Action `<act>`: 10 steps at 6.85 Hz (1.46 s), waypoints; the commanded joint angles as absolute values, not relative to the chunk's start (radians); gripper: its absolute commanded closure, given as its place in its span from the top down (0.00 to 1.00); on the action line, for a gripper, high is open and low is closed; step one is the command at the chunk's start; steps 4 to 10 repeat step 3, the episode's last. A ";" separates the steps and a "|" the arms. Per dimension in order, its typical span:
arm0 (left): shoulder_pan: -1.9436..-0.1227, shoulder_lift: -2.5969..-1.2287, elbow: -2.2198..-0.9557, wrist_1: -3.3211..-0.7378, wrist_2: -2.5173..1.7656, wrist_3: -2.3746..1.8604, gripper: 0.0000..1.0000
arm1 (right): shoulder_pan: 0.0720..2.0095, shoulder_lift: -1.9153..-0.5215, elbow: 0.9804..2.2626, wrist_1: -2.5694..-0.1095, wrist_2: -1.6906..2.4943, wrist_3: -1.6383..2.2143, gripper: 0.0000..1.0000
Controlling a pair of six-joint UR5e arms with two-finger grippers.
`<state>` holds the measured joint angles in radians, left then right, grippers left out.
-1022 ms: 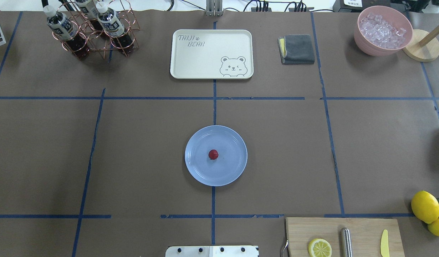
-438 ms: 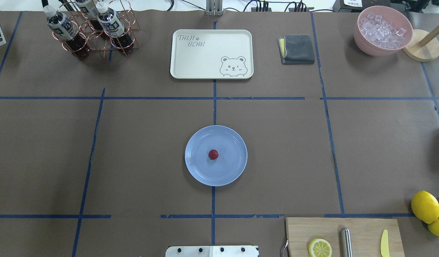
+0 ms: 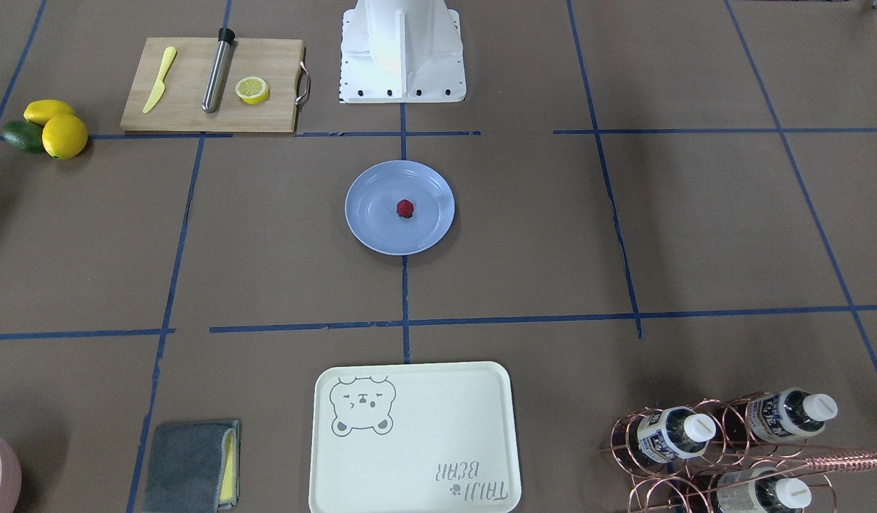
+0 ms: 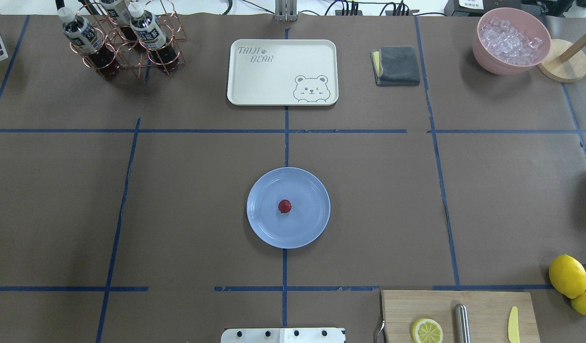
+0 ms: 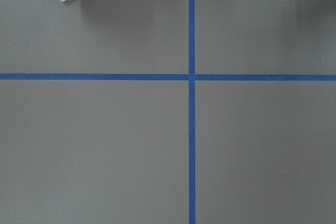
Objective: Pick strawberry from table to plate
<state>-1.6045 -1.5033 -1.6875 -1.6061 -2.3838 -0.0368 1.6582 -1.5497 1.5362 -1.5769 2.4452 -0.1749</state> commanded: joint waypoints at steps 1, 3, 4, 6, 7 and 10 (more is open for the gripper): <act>-1.605 -1.503 -1.687 -1.606 -2.384 -0.037 1.00 | 1.657 -1.549 1.536 -1.577 2.445 -0.175 1.00; -1.605 -1.503 -1.687 -1.606 -2.387 -0.037 1.00 | 1.658 -1.548 1.537 -1.577 2.445 -0.175 1.00; -1.605 -1.503 -1.687 -1.606 -2.387 -0.037 1.00 | 1.658 -1.548 1.537 -1.577 2.445 -0.175 1.00; -1.605 -1.503 -1.687 -1.606 -2.387 -0.037 1.00 | 1.658 -1.548 1.537 -1.577 2.445 -0.175 1.00; -1.605 -1.503 -1.687 -1.606 -2.387 -0.037 1.00 | 1.658 -1.548 1.537 -1.577 2.445 -0.175 1.00; -1.605 -1.503 -1.687 -1.606 -2.387 -0.037 1.00 | 1.658 -1.548 1.537 -1.577 2.445 -0.175 1.00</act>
